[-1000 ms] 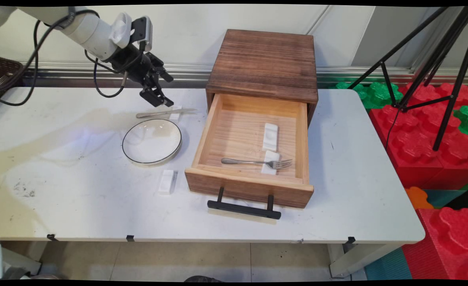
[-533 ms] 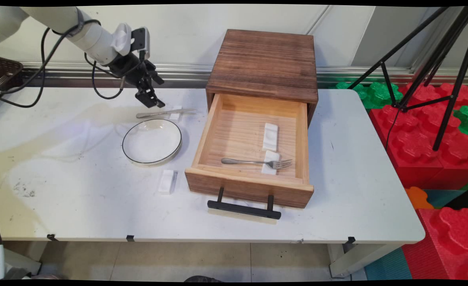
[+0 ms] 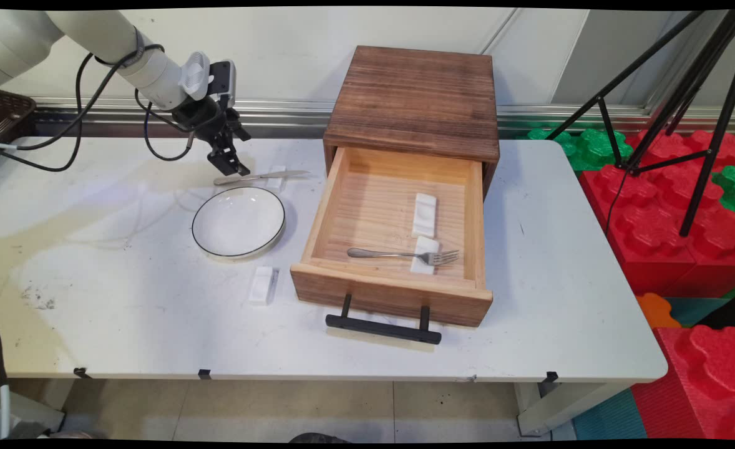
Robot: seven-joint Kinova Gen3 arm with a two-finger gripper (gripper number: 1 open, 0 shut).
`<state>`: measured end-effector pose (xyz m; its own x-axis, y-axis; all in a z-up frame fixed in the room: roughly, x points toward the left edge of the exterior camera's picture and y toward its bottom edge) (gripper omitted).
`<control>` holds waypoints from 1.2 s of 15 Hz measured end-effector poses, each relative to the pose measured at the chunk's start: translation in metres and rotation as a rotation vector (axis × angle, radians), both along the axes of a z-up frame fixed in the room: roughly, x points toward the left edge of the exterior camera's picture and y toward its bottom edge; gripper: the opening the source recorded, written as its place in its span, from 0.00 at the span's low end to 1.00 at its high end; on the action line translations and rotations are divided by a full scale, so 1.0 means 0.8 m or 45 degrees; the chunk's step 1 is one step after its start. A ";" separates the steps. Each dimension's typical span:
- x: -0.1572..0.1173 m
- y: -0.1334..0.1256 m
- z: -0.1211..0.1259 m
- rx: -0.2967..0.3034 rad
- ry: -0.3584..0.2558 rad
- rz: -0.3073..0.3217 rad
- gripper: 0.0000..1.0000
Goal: Pick up the knife from the left of the white plate
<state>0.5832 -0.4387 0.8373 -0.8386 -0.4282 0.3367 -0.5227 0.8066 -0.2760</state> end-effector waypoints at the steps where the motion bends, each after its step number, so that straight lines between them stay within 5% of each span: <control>1: 0.003 -0.002 -0.003 0.007 -0.009 0.001 1.00; 8: 0.017 -0.016 -0.025 0.053 -0.051 -0.039 1.00; 18: 0.018 -0.035 -0.040 0.089 -0.016 -0.083 1.00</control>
